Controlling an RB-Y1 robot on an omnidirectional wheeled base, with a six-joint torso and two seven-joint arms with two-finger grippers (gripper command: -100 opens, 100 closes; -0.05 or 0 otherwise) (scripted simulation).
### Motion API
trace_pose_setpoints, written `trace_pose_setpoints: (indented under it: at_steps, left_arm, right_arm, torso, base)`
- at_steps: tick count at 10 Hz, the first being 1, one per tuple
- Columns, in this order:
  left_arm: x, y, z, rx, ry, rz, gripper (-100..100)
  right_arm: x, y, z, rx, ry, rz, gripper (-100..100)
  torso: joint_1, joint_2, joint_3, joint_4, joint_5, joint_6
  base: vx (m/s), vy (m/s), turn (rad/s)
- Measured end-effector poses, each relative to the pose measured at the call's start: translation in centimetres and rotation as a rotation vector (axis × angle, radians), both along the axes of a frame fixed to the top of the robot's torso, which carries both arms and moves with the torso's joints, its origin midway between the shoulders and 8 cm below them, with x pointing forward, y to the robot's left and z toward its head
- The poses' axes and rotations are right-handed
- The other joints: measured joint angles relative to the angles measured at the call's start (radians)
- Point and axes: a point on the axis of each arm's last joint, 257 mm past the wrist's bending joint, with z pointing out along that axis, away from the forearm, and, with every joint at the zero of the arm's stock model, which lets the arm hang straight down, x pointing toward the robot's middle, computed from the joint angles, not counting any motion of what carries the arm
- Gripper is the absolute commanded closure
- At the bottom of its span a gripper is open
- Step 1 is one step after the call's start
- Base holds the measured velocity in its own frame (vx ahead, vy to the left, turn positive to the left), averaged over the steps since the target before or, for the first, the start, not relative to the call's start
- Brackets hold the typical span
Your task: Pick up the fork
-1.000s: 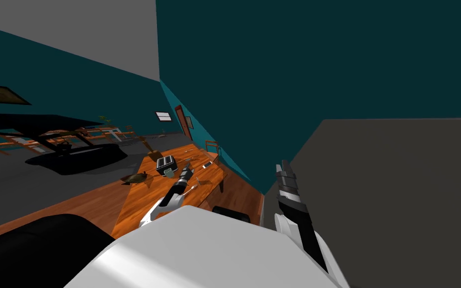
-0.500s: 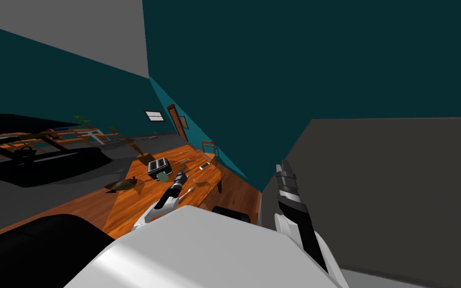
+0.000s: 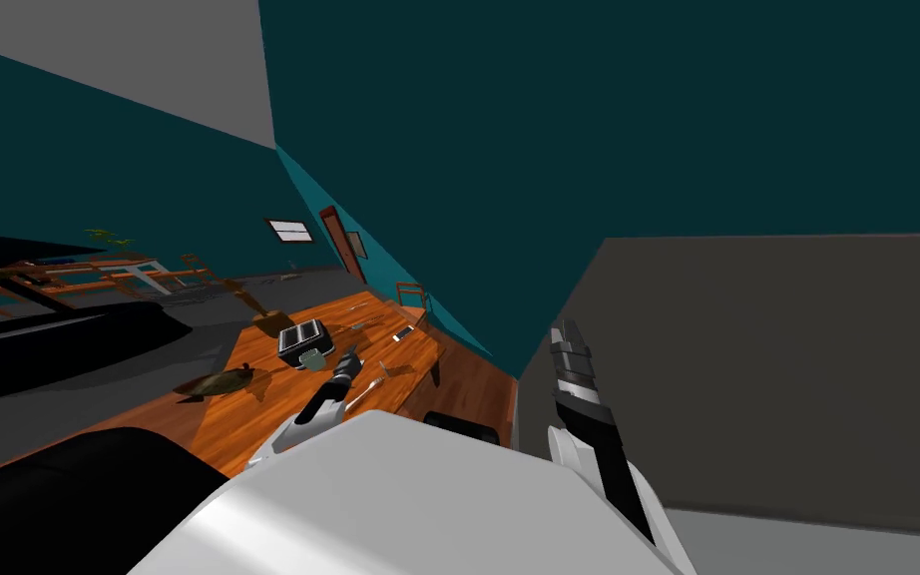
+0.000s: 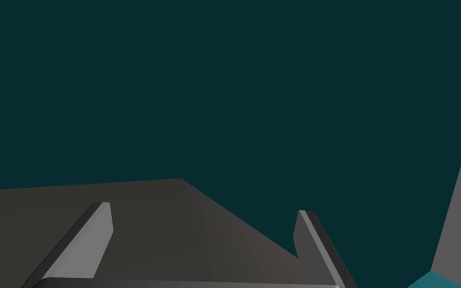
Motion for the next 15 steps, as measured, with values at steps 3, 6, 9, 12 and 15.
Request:
trace_pose_setpoints:
  at_steps: [3,6,9,12,15]
  left_arm:
    - [-2.2,2.5,-1.9,-0.025,0.054,0.061,-100]
    - [-5.2,5.4,-4.4,-0.062,0.116,0.136,-100]
    - [-7.1,6.5,-6.4,-0.094,0.162,0.187,-100]
    - [-9.5,7.7,-8.5,-0.132,0.212,0.246,-100]
    - [-11.9,8.6,-10.2,-0.166,0.254,0.295,-100]
  right_arm:
    - [0.0,0.0,0.0,0.001,-0.001,0.001,0]
    - [0.0,0.1,0.1,0.002,-0.002,0.002,0]
    - [0.0,0.1,0.1,0.002,-0.002,0.002,0]
    - [0.0,0.1,0.1,0.002,-0.003,0.002,0]
    - [0.1,0.1,0.1,0.003,-0.003,0.003,0]
  torso:
    - [0.000,0.002,0.001,0.000,0.000,0.001]
    - [-0.002,0.005,0.003,0.001,0.000,0.003]
    - [-0.003,0.007,0.004,0.001,0.000,0.003]
    - [-0.004,0.009,0.005,0.001,0.000,0.004]
    - [-0.005,0.011,0.006,0.002,-0.001,0.004]
  base:
    - [0.001,0.004,-0.074]
    - [0.008,0.008,-0.122]
    - [0.001,0.003,-0.038]
    - [0.010,0.007,-0.094]
    - [-0.001,0.000,-0.001]
